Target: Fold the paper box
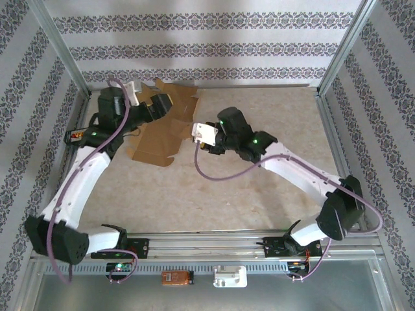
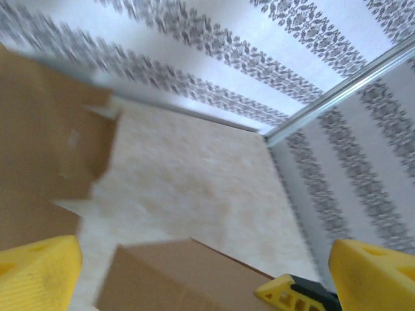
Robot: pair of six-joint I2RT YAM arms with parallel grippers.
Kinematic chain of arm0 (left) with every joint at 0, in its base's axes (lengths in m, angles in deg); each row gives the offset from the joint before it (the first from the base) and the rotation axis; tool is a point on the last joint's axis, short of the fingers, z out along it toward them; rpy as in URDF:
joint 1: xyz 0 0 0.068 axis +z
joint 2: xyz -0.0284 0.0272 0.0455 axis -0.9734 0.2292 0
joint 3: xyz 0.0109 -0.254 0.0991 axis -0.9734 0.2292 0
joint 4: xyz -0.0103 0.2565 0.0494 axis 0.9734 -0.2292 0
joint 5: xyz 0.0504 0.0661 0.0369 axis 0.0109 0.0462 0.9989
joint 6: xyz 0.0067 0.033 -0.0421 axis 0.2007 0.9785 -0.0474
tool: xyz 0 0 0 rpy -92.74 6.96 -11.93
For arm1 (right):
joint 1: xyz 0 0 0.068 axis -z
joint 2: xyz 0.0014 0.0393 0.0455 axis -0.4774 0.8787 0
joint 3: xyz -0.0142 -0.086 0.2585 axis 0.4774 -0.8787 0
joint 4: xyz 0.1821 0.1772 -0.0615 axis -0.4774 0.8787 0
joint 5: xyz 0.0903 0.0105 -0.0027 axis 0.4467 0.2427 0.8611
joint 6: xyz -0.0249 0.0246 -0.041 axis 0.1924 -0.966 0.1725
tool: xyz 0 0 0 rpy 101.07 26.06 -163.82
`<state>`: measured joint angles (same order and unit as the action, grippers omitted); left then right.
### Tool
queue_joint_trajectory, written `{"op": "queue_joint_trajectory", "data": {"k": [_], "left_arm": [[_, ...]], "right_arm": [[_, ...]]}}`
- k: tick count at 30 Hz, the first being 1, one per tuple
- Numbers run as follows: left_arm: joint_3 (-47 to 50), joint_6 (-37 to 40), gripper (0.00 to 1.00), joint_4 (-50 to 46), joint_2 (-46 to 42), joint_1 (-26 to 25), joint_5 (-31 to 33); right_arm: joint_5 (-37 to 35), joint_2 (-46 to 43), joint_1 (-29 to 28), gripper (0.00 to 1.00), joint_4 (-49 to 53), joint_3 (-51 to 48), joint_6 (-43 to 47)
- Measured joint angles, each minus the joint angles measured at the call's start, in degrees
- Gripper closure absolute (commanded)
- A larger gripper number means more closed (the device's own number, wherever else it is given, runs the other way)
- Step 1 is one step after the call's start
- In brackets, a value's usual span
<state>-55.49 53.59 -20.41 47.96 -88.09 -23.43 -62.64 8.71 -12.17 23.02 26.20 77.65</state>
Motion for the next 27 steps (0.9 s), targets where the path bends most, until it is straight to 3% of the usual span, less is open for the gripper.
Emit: {"op": "queue_joint_trajectory", "data": {"k": [4,10,16,20,22,27], "left_arm": [[-2.51,19.74,0.0,-10.54,-5.29,0.11,2.36],[2.82,40.26,0.01,-21.18,-13.77,0.04,-3.08],[8.28,51.34,0.01,-26.88,-16.65,-1.05,-9.49],[8.63,57.13,0.01,-30.1,-14.25,-3.39,-10.91],[8.63,59.39,0.0,-30.97,-13.0,-4.24,-10.86],[9.29,62.62,0.0,-31.21,-12.35,-5.25,-10.84]], "right_arm": [[2.67,9.77,0.09,0.57,19.96,13.51,-0.22],[2.93,19.8,0.61,0.56,33.62,21.31,0.22],[4.33,26.16,1.2,0.5,37.88,25.29,0.22],[4.15,26.77,1.18,0.39,38.27,26.01,0.28],[4.09,26.75,1.16,0.28,38.38,26.01,0.26],[4.13,25.35,1.18,0.22,37.88,25.57,0.11]]}}
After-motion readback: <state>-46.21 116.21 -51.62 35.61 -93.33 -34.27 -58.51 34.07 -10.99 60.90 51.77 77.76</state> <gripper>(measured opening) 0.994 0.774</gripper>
